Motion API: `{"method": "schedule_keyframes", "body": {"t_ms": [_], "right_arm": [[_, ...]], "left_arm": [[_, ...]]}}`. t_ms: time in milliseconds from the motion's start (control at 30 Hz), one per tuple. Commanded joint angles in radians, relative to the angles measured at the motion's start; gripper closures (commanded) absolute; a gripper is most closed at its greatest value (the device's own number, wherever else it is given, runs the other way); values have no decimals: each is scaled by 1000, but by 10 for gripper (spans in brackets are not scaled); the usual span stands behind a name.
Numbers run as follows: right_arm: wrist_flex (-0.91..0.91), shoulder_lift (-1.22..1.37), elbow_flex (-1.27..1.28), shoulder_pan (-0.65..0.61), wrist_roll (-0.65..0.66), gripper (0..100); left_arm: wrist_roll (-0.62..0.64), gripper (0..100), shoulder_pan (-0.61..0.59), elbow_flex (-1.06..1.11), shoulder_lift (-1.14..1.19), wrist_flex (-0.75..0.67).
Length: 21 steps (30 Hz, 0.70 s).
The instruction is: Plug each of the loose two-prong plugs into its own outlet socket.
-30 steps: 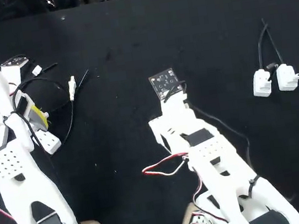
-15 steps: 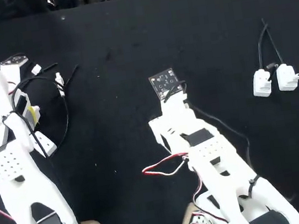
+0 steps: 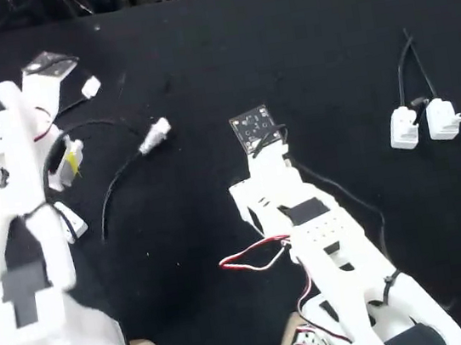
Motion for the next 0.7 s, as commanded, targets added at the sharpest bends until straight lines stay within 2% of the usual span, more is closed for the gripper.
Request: {"method": "schedule_keyframes", "body": {"t_ms": [0,167,333,433,567,667], "right_arm": [[-25,-5,-13,-6,5,719],[-25,-5,-27,43,-3,719],[-25,-5,-45,155,-74,719],[-25,-5,-45,164,-94,719],[-25,-5,-44,163,-94,719],[-25,-5,-42,163,-94,719]], "left_arm": [[12,971,16,15,-269,8],[14,970,44,124,-459,8],[8,970,199,478,-572,-20],[11,970,295,756,-580,-180],[26,967,415,1041,-580,-466],[138,930,452,1141,-577,-614]]}}
